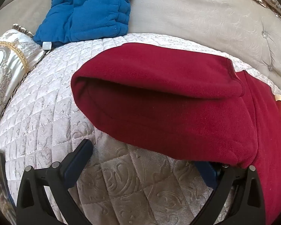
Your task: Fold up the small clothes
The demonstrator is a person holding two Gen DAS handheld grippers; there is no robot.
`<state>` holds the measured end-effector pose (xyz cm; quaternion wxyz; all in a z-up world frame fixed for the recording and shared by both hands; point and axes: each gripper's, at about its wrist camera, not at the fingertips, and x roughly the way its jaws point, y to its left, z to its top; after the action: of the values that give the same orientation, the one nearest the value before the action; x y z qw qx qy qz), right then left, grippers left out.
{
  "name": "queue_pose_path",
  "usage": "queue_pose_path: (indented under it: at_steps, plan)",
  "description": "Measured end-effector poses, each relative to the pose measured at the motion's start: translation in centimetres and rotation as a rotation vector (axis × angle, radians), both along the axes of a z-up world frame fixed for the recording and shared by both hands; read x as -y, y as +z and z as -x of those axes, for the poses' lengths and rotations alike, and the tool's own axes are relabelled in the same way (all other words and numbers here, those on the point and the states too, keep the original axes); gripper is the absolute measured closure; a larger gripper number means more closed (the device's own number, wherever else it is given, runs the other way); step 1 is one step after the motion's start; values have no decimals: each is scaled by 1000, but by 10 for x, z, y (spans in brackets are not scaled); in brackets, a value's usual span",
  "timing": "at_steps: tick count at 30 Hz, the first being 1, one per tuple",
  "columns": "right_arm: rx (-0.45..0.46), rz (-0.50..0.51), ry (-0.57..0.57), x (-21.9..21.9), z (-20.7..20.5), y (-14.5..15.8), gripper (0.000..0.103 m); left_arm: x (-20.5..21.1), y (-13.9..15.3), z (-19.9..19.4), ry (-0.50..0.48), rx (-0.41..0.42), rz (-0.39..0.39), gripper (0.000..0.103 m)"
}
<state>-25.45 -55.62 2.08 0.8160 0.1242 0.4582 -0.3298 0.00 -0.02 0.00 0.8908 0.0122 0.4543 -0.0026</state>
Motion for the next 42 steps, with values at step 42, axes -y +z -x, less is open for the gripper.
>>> queue_pose_path:
  at_steps: [42]
  plan:
    - [196,-164,278,-126,109,208,0,55,111,142,-250,125,82,37]
